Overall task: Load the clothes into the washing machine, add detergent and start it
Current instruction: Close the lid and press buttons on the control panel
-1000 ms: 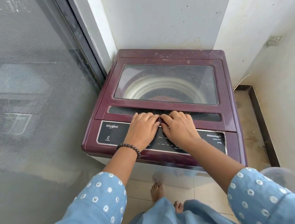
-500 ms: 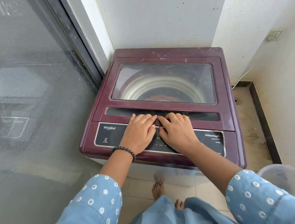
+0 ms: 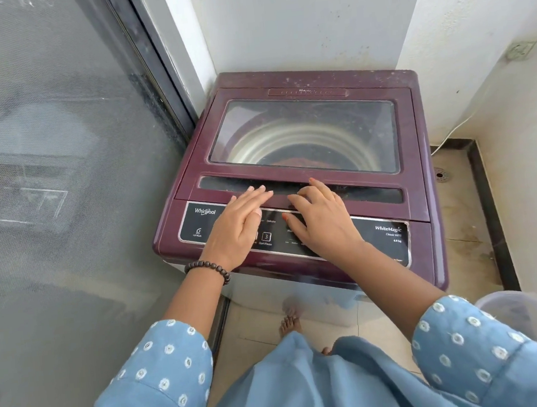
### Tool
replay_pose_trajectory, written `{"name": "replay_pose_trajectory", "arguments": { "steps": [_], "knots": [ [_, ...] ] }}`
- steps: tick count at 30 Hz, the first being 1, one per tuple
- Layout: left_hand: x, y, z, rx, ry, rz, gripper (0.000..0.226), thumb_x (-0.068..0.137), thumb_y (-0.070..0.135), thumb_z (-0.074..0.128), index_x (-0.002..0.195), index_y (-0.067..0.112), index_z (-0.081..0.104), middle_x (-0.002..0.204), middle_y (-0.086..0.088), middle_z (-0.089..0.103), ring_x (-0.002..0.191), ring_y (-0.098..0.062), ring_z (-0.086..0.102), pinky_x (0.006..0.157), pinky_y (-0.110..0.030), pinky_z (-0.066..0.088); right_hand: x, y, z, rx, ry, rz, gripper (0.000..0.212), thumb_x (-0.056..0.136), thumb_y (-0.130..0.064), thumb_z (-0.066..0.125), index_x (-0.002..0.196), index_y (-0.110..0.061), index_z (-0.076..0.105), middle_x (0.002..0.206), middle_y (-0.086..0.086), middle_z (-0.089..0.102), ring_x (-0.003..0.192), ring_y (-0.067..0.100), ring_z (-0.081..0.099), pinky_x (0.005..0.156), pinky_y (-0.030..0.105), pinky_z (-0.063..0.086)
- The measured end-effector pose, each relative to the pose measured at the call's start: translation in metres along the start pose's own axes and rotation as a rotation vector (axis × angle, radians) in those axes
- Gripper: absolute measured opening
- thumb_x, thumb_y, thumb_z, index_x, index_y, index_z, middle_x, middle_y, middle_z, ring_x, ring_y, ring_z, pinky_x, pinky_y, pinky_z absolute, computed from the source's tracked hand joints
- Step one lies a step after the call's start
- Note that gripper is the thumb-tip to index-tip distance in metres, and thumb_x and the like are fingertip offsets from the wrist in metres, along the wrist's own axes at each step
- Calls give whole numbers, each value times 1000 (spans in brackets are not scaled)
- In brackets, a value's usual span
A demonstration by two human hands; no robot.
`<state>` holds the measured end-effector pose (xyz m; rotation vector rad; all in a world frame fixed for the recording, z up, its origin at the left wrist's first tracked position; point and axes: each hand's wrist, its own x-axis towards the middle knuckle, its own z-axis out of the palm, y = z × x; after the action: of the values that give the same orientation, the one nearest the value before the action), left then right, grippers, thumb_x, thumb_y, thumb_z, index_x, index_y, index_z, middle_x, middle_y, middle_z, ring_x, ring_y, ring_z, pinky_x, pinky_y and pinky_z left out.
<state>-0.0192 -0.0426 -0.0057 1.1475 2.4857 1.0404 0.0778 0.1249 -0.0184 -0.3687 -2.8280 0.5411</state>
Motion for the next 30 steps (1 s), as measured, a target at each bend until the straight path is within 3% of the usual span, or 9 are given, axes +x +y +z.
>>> {"name": "replay_pose_trajectory", "arguments": {
  "steps": [5, 13, 17, 21, 26, 30],
  "knots": [
    [-15, -8, -5, -128, 54, -52, 52, 96, 25, 24, 138, 24, 55, 143, 13, 49, 142, 0, 33, 122, -34, 23, -3, -10, 7, 94, -4, -81, 42, 93, -37, 44, 106, -6, 70, 104, 12, 67, 121, 42, 55, 99, 53, 48],
    [2, -21, -9, -392, 49, -96, 57, 91, 31, 23, 126, 16, 66, 126, 3, 68, 125, -4, 57, 110, -34, 43, 6, -20, 8, 157, 64, -193, 33, 96, -20, 44, 108, -2, 69, 100, 12, 66, 102, 34, 61, 111, 42, 39],
    [13, -27, -10, -533, -22, -82, 56, 89, 32, 24, 119, 14, 67, 117, -3, 72, 115, -9, 65, 101, -27, 49, 6, -30, 12, 207, 95, -187, 25, 94, -12, 52, 109, -2, 70, 102, 12, 67, 100, 33, 61, 101, 34, 42],
    [24, -33, -13, -612, -90, -87, 55, 91, 17, 21, 117, 6, 68, 111, -11, 73, 110, -13, 68, 96, -28, 52, 4, -36, 18, 239, 154, -157, 20, 93, -11, 57, 105, -5, 72, 98, 10, 65, 89, 29, 58, 84, 34, 47],
    [37, -39, -12, -650, -201, -30, 52, 88, 13, 23, 105, 9, 72, 101, -9, 75, 101, -17, 71, 89, -30, 55, -1, -42, 25, 218, 185, -200, 22, 93, -16, 57, 103, -8, 75, 92, 8, 61, 81, 26, 52, 78, 30, 44],
    [50, -43, -11, -645, -215, 48, 53, 87, 11, 25, 98, 1, 75, 95, -15, 76, 94, -21, 72, 86, -35, 57, -3, -45, 33, 191, 188, -228, 20, 92, -13, 59, 101, -6, 75, 91, 9, 64, 80, 26, 53, 78, 30, 46]
  ]
}}
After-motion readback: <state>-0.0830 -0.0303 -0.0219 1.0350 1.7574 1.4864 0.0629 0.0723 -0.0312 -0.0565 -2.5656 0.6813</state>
